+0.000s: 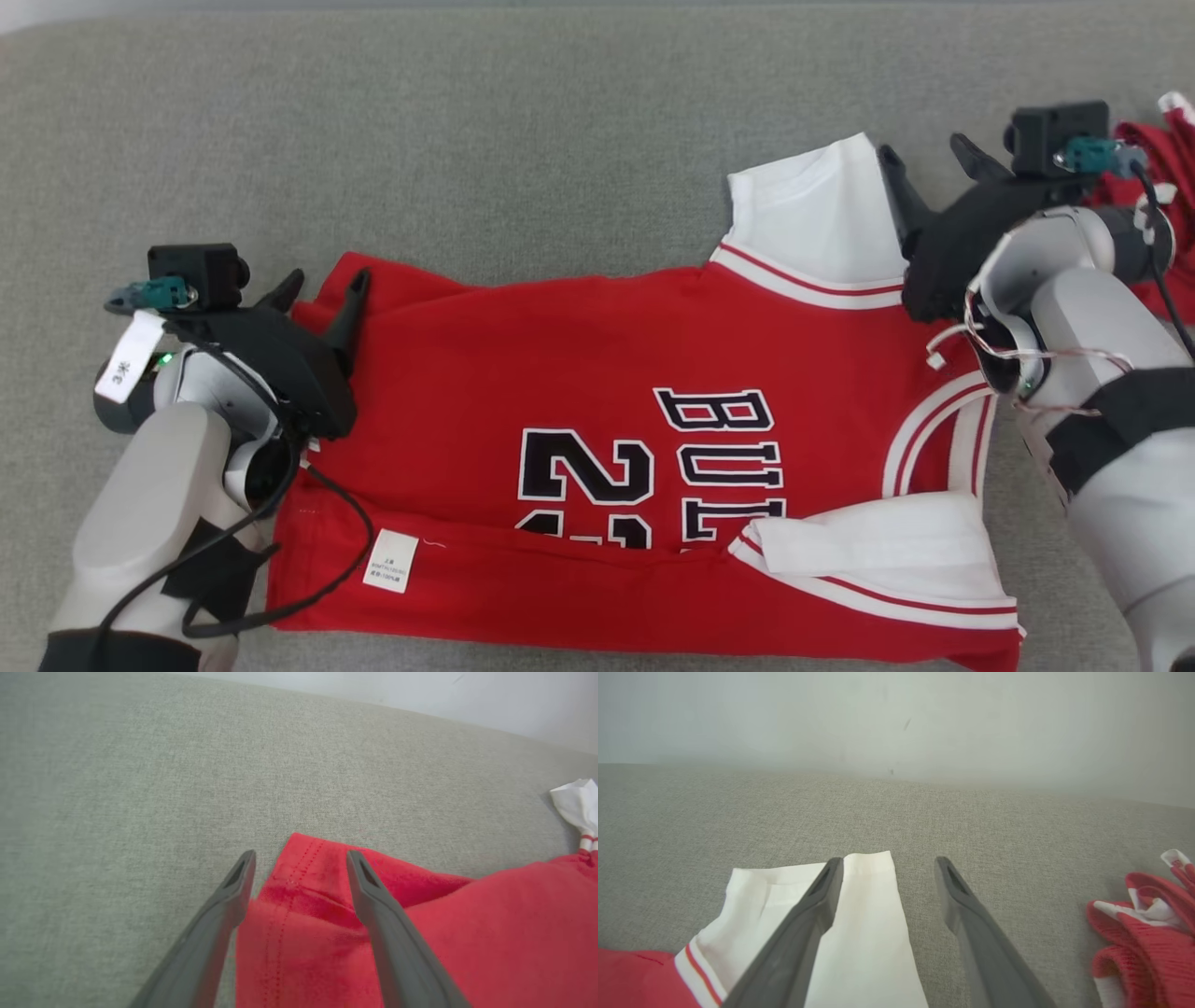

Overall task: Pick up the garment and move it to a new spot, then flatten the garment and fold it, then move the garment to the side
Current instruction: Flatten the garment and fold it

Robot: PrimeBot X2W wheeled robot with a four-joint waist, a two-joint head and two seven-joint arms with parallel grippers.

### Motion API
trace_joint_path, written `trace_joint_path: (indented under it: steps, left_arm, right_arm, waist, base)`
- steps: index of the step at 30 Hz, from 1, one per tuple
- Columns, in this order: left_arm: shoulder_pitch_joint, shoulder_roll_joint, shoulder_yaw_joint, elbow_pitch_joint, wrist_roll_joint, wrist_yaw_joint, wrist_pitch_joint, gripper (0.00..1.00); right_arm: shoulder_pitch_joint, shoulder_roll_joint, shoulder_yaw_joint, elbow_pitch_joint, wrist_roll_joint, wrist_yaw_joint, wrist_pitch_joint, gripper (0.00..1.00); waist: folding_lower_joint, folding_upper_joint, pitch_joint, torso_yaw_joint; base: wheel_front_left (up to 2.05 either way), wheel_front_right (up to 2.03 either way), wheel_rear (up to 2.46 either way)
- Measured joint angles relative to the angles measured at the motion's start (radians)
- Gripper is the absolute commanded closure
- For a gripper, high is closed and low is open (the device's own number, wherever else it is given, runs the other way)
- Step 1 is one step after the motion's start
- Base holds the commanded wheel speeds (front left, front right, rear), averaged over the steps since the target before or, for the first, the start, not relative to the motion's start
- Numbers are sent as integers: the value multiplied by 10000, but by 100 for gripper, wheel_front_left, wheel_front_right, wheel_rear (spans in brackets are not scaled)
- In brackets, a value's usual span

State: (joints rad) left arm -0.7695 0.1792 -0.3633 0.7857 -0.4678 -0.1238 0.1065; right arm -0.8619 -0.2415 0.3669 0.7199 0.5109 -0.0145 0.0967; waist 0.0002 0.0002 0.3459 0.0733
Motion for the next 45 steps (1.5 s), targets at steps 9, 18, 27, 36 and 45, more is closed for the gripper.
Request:
trace_joint_path:
  steps: [9, 18, 27, 36, 45]
  left_arm:
    - [-662, 50, -109, 738, -169, -10, 163, 0]
    - [-1212, -159, -612, 965, -1026, 2, 399, 42]
    - [-1410, -186, -1127, 972, -1783, -10, 688, 100]
    - [-1435, -27, -1421, 1055, -2222, -12, 439, 100]
    - [-1684, 188, -1413, 1110, -2368, -12, -431, 100]
  right_arm:
    - [-918, 330, 368, 1099, -395, 56, 98, 0]
    - [-1390, 347, 581, 2288, -635, 31, 186, 15]
    - [-1946, 573, 752, 2895, -838, 59, -186, 100]
    - [-2204, 512, 669, 3423, -884, 351, -1126, 100]
    - [-2592, 403, 447, 3588, -803, 616, -2291, 100]
  waist:
    - [-1, 0, 515, 102]
    - [-2, -2, 914, 194]
    - [-3, -2, 1038, 359]
    - [-2, -2, 872, 342]
    - [-1, -1, 550, 269]
  base:
    - [0, 0, 0]
    - [0, 0, 0]
    - [0, 0, 0]
    - [0, 0, 0]
    - [0, 0, 0]
